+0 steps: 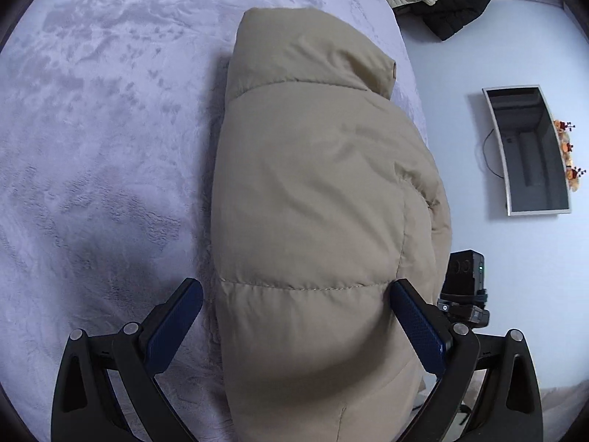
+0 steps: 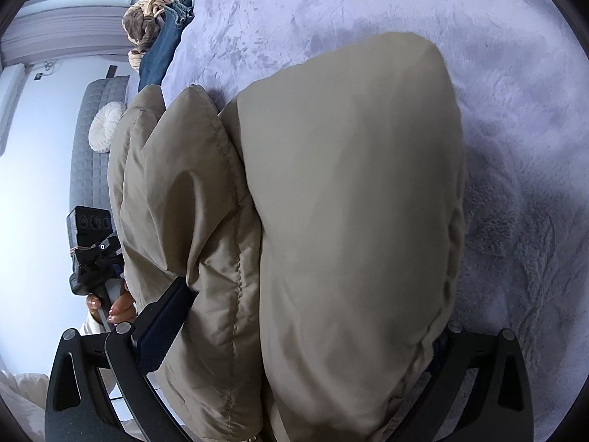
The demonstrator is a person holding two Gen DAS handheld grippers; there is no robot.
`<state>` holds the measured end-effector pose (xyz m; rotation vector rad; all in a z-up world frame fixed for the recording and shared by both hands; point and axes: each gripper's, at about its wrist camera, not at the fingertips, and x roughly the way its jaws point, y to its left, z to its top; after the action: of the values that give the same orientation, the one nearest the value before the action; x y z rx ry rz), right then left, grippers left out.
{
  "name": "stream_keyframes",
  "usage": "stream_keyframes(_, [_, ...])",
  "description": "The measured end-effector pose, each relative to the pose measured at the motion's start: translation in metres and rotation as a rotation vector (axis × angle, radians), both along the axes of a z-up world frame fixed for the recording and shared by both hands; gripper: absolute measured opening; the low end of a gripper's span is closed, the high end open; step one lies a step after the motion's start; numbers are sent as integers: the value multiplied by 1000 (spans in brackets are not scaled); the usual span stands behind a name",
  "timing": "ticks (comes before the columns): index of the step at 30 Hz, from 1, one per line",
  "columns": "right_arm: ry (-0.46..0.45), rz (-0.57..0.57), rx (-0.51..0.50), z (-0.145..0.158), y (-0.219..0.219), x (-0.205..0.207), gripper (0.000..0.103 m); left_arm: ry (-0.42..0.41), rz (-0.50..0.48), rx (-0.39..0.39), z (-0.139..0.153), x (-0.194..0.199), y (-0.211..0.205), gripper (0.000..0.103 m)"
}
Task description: Fold large clothes
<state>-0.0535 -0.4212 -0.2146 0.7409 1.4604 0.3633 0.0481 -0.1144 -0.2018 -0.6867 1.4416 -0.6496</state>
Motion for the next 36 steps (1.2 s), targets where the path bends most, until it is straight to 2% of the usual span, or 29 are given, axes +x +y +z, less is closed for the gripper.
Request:
stream_keyframes(2, [-4, 2, 12, -1, -3, -2, 103, 11, -37, -44, -8, 1, -8, 102])
stream_keyframes(8, [-53, 20, 75, -3, 1, 3, 103, 15, -102, -73, -27, 3, -30, 103])
stream_keyframes(12, [-15, 28, 73, -18, 3, 8, 103, 48, -112, -73, -38, 2, -39, 103])
stream_keyframes(15, [-1, 26, 60, -19, 5, 10, 103, 22, -110, 14, -30, -2, -51, 103])
stream_keyframes(18, [1, 20, 54, -17, 6, 9, 103, -40, -104, 127, -12, -6, -63, 103])
stream_keyframes(22, [44, -36, 53, -12, 5, 7, 102, -120, -105, 233, 17, -12, -72, 92])
stream_keyframes(23, [47, -46, 54, -10, 5, 8, 98, -136, -101, 251, 23, -15, -75, 88])
stream_keyframes(25, [51, -60, 41, -5, 5, 6, 83, -156, -94, 275, 32, -19, -77, 84])
stream_keyframes(27, [46, -70, 52, 2, 3, 4, 63, -167, -88, 290, 39, -23, -77, 82])
stream_keyframes(29, [32, -60, 61, 9, 4, 2, 53, -183, -87, 302, 49, -25, -80, 82])
stream_keyframes(32, [9, -44, 63, 21, 8, 2, 49, -208, -85, 304, 60, -27, -80, 82])
stream_keyframes(36, [-16, -54, 81, 36, 20, 6, 48, -236, -74, 293, 68, -25, -56, 82])
